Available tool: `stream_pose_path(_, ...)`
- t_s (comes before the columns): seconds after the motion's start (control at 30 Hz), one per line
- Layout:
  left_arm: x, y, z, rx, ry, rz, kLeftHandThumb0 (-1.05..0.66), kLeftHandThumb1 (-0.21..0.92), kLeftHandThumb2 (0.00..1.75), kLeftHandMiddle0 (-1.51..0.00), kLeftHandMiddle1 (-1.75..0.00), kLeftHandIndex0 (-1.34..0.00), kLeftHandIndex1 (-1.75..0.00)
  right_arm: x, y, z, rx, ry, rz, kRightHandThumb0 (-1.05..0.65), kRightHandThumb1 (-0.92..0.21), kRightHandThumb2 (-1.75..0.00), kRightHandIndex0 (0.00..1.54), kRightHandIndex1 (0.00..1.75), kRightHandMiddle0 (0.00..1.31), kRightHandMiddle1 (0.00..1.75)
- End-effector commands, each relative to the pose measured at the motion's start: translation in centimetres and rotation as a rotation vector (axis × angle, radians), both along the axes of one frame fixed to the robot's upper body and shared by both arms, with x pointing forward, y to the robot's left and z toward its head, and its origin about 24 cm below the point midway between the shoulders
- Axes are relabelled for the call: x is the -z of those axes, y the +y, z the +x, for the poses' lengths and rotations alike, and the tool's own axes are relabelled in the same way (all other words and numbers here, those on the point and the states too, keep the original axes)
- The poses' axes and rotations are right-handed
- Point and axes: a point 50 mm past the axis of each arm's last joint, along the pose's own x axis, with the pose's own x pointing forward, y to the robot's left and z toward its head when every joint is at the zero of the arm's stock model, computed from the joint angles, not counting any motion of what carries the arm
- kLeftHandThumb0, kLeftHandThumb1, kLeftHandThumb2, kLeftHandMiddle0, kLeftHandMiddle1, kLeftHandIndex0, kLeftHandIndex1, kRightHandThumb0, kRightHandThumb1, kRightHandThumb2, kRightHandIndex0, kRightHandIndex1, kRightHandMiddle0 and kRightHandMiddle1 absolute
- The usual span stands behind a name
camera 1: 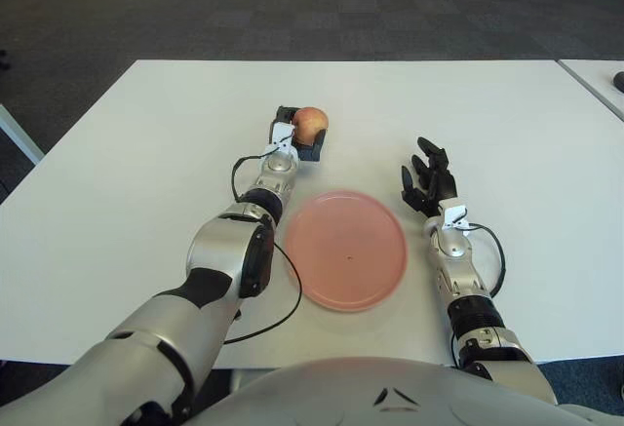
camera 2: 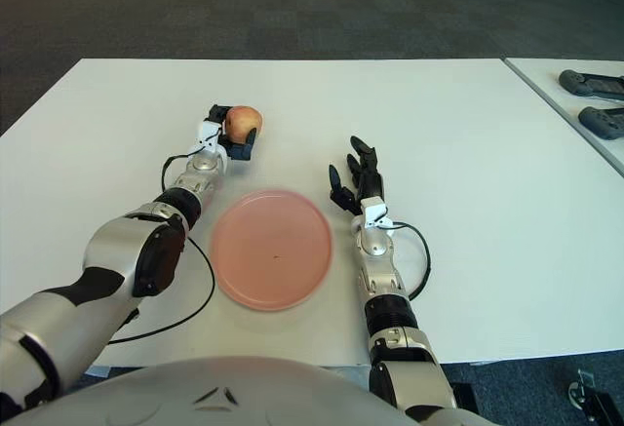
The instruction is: Put the apple into the plate.
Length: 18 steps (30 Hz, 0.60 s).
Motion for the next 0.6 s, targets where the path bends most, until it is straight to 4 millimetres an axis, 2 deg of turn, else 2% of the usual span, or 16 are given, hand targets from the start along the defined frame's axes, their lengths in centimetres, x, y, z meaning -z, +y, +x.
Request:
stream_pose_path(0.0,-3.4,-0.6,1.5,0.037,-0.124,-0.147,-0.5,0.25,1.4,-1.24,-1.75,-0.67,-1.75,2.8,0.0,-1.8,0.006,0.146,0.008,-0.45,-0.74,-0.76,0.34,0.1,0.0,0.6)
stream_pose_path(0.23,-4.9,-0.7,1.9,0.063,-0.199,-0.296,-0.51,0.22,1.44,-1.28,-1.75,-0.69,-1.75,2.9,0.0,-1.7,0.0,0.147,-0.003,-0.47,-0.74,-0.76,0.33,0.11,0.0,0.58)
stream_pose_path(0.57,-6.2,-0.6,1.8,0.128,-0.338,-0.295,-0.52,0.19,1.47,-1.3,-1.75,-0.71,-1.75,2.8,0.2,-1.6,-0.007,0.145,-0.027,-0.48,-0.74,-0.75,0.32,0.13,0.0,0.54)
